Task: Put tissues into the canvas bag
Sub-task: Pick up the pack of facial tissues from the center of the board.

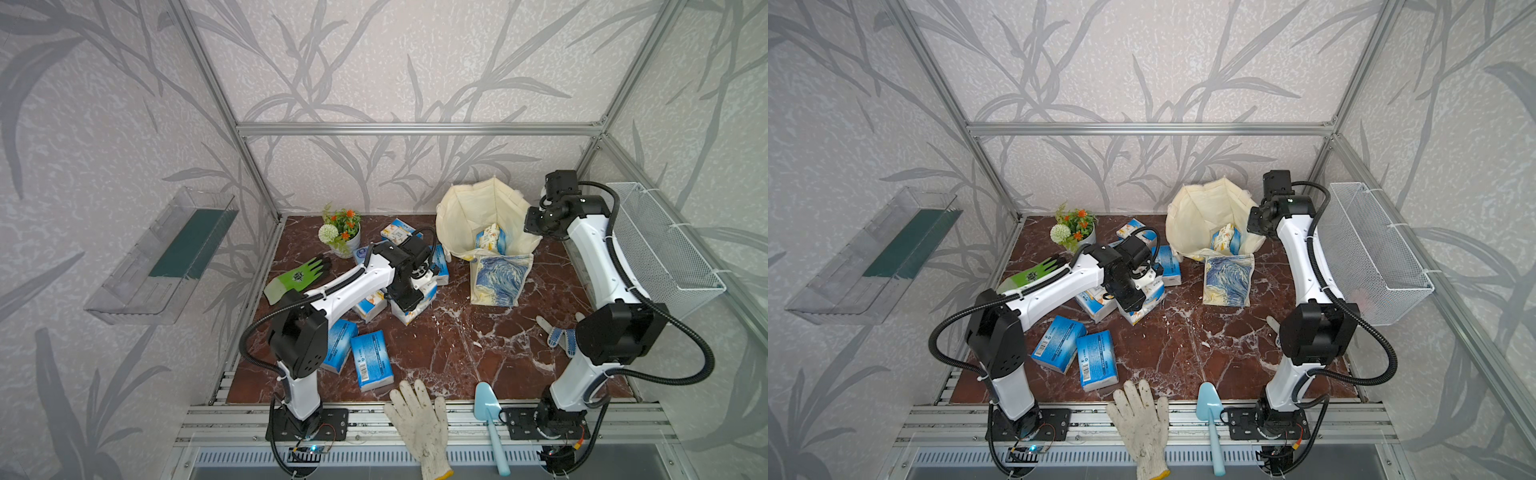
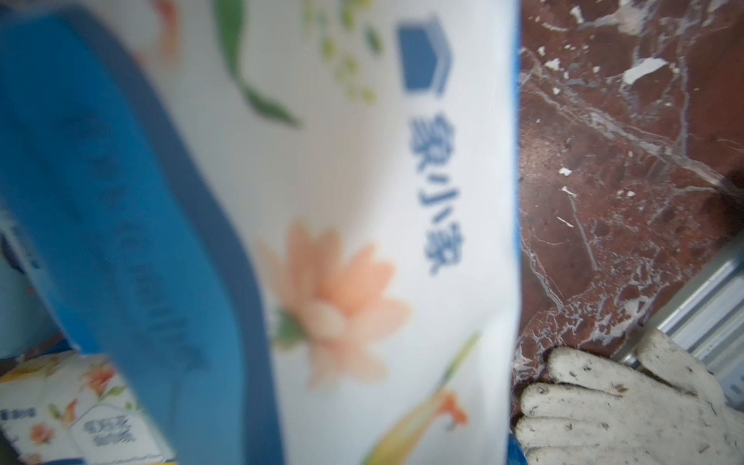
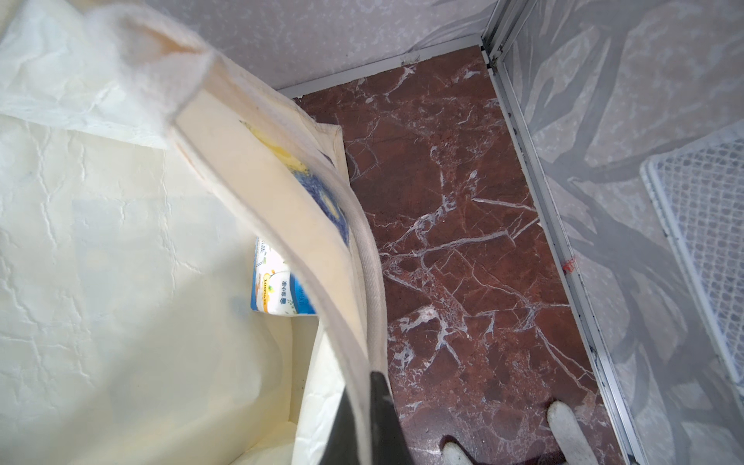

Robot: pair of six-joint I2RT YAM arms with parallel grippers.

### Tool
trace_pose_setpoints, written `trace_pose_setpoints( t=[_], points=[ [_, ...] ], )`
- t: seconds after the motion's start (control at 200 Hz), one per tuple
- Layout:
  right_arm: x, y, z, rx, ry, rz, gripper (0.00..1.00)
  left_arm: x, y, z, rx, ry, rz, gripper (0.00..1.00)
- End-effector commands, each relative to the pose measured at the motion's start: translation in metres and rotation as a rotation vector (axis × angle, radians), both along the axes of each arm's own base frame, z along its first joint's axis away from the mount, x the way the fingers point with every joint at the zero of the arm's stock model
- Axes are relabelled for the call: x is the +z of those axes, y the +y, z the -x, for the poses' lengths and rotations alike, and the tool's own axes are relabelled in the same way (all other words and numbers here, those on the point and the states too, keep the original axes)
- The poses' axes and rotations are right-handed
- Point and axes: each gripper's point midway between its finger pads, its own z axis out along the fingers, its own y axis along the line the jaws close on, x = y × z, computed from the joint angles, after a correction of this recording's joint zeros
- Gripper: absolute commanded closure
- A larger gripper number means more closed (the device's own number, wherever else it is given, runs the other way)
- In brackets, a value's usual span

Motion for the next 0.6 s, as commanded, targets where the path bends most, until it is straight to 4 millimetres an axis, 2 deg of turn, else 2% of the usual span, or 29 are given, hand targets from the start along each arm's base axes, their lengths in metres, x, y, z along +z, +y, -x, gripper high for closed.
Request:
trace_pose_setpoints(
  t=[0.0, 0.165, 0.28, 0.405, 0.485, 0.595],
  points=[
    [0.0, -0.001, 0.007, 0.013, 0.013, -0.003, 1.0, 0.046, 0.008, 0.018, -0.095, -0.028, 0.03, 0.77],
    [-0.004, -0.002, 0.006, 0.012, 0.02, -0.005, 1.0, 0.103, 0.006, 0.004, -0.055, -0.167, 0.091, 0.79],
    [-0.008, 0.0, 0.006, 0.015, 0.032, -0.013, 1.0, 0.146, -0.014, -0.015, -0.037, -0.269, 0.205, 0.79],
    [-0.011, 0.0, 0.008, 0.016, 0.044, -0.015, 1.0, 0.186, -0.043, -0.047, -0.011, -0.35, 0.302, 0.8],
    [-0.011, 0.0, 0.009, 0.016, 0.048, -0.016, 1.0, 0.205, -0.065, -0.074, 0.011, -0.418, 0.365, 0.8],
    [-0.012, 0.001, 0.012, 0.017, 0.051, -0.023, 1.0, 0.211, -0.097, -0.111, 0.038, -0.473, 0.435, 0.8]
  ],
)
